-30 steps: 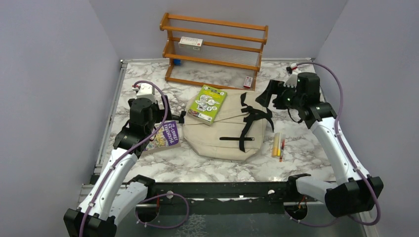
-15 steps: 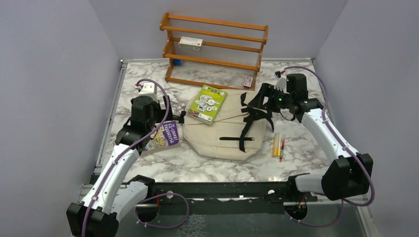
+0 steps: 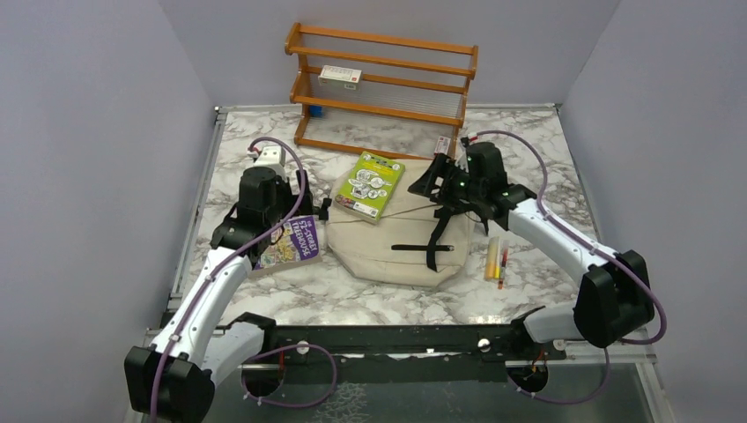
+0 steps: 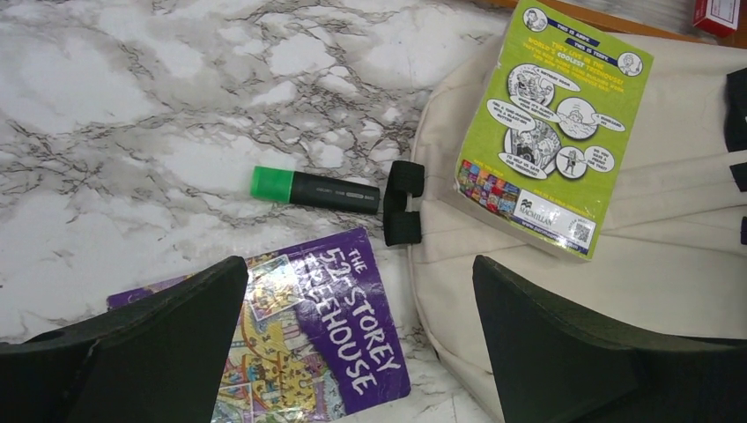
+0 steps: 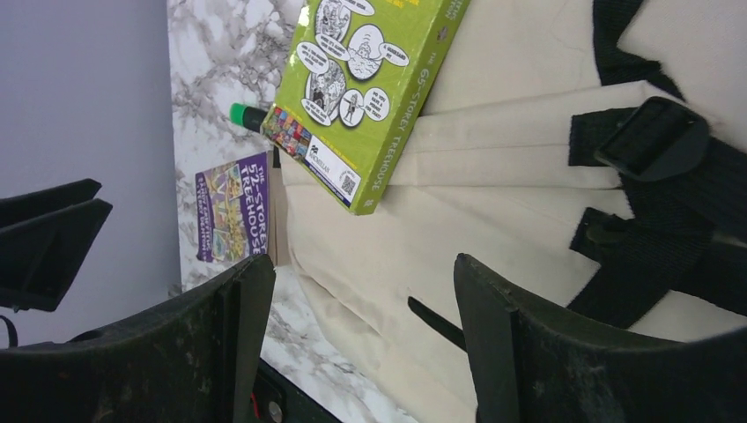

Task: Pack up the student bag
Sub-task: Pick up the book from the center of the board.

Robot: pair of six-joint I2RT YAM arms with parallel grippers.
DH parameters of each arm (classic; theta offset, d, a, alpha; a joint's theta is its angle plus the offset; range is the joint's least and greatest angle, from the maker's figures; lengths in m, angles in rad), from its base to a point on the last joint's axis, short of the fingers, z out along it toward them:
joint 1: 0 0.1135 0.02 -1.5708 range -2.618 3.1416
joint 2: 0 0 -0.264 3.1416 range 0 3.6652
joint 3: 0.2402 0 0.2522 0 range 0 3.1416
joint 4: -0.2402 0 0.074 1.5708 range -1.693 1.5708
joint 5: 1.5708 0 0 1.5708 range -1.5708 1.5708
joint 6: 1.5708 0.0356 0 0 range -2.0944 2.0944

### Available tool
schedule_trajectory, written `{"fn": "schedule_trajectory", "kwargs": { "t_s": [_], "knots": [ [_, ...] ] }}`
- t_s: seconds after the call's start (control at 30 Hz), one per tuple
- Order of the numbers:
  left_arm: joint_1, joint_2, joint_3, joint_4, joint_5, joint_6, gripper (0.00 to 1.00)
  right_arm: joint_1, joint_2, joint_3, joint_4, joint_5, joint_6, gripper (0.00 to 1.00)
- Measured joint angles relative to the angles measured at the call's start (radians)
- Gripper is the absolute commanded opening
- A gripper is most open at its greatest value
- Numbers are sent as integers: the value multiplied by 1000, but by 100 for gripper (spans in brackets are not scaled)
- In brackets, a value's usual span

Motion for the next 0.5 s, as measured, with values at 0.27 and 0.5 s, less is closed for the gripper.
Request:
{"fn": "schedule_trajectory", "kwargs": {
  "t_s": [0.27,0.5],
  "knots": [
    [5,195,118,80,99,-70,99,96,161,8,90,113,153,79],
    [6,470,217,198,182,-100,99,135,330,110,143,160,227,79]
  ]
}}
